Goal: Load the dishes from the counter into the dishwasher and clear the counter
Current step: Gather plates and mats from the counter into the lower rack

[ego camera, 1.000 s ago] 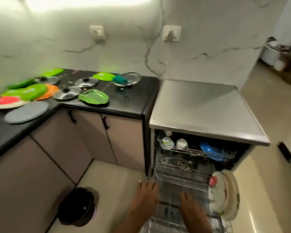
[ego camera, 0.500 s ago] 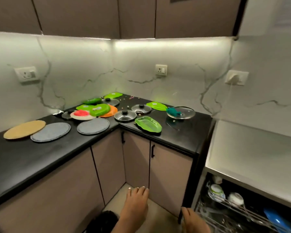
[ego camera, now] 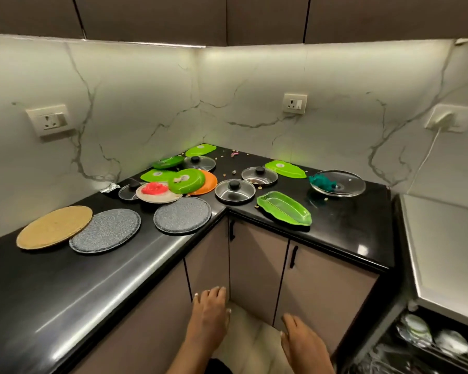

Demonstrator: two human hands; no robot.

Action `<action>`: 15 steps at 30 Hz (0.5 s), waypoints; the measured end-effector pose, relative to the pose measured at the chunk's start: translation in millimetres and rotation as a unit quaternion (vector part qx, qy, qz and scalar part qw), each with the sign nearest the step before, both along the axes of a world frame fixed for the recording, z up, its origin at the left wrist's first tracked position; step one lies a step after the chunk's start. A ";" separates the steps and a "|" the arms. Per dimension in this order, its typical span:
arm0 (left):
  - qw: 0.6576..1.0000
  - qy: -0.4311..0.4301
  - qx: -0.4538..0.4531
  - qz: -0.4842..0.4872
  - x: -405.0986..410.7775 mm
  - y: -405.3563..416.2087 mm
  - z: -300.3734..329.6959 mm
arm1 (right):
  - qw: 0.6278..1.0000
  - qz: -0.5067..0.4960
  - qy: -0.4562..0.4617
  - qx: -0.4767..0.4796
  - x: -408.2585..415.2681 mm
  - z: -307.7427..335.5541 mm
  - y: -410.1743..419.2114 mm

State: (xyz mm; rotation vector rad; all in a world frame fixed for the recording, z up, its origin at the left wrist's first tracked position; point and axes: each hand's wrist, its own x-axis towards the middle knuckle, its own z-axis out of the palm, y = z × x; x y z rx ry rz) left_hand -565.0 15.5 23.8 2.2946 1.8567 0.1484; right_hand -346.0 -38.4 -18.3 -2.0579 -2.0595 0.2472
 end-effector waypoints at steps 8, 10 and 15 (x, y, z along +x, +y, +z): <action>0.999 -0.031 0.023 -0.036 8.1 71.6 6.9 | 0.996 -0.043 0.023 0.076 8.7 16.0 61.8; 0.998 -0.030 0.021 -0.045 15.6 89.7 9.1 | 0.995 -0.058 0.035 0.078 17.8 18.5 82.1; 0.997 -0.026 0.014 -0.070 48.4 153.5 13.9 | 0.989 -0.095 0.045 0.107 54.1 29.0 155.1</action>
